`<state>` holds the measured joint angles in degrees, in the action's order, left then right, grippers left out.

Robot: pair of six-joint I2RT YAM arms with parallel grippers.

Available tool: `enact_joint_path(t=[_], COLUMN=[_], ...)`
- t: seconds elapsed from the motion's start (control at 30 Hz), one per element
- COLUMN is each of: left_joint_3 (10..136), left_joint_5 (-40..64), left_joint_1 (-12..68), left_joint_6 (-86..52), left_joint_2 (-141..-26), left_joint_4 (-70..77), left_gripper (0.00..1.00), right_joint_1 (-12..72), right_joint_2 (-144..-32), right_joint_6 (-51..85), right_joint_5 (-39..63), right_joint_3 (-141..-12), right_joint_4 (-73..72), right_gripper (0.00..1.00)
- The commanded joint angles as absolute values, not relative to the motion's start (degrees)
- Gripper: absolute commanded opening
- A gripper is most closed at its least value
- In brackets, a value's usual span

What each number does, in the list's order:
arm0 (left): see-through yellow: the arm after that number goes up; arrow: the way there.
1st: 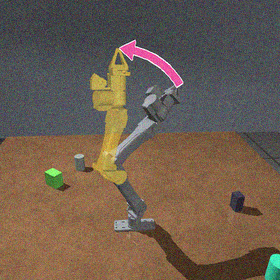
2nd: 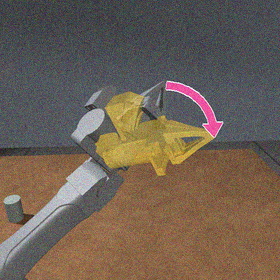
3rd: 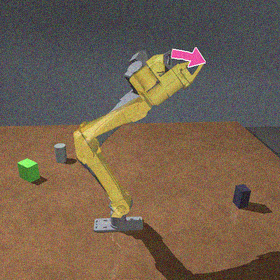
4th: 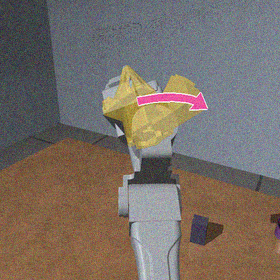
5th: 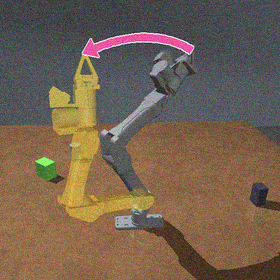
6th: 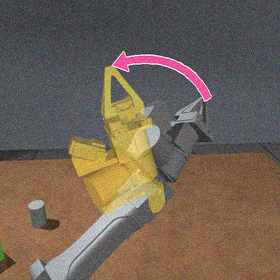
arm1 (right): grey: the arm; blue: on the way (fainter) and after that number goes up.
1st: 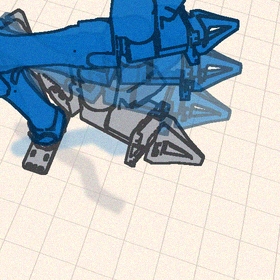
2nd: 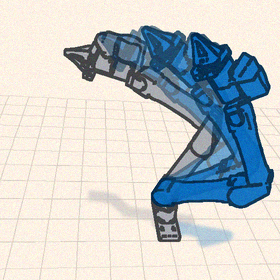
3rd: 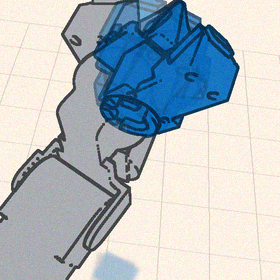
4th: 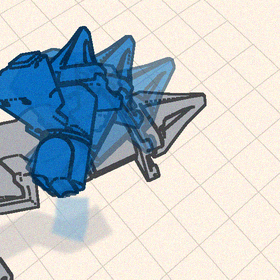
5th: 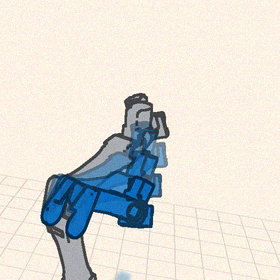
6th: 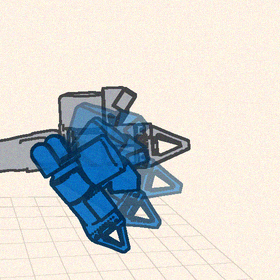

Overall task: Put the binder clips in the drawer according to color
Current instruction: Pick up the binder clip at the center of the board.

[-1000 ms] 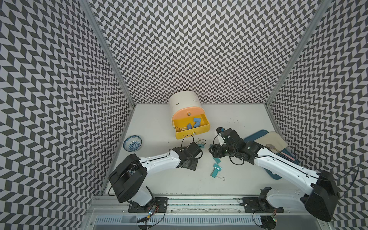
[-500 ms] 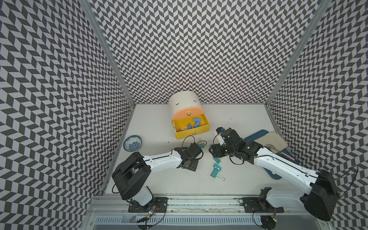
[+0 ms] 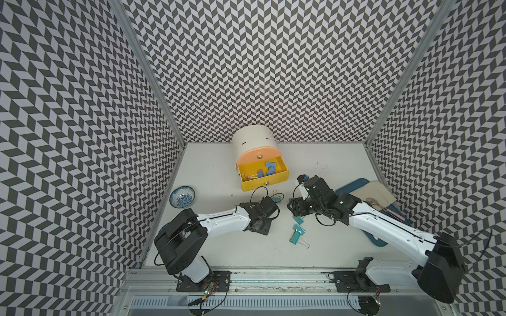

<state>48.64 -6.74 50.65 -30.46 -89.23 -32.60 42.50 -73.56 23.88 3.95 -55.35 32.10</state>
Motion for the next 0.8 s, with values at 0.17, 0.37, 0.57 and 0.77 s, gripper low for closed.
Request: enact_joint_path(t=[0.17,0.37,0.57,0.77], left_joint_3=[49.68,50.22,51.26,53.59], left_joint_5=[-4.47,-2.40,-1.40,-0.15], left_joint_1=[51.07,51.11,51.11,50.98], left_joint_6=[-31.51,-32.50,-33.44,-33.32], left_joint_2=[-83.17,-81.04,-78.08,-75.82], left_joint_4=[-36.53,-37.87,-39.15,-40.49], left_gripper=[0.40,0.39,0.39,0.39], right_joint_1=[42.02,41.83,40.98,39.23], right_joint_2=[-74.86,-75.40,-75.94,-76.51], right_joint_6=[23.09,22.95,23.28,24.14], right_joint_5=[4.76,4.90,5.23,7.42], right_joint_3=[-56.95,-57.22,-57.13,-57.22], right_joint_4=[29.62,29.16,28.69,27.43], right_gripper=[0.66,0.66,0.66,0.66])
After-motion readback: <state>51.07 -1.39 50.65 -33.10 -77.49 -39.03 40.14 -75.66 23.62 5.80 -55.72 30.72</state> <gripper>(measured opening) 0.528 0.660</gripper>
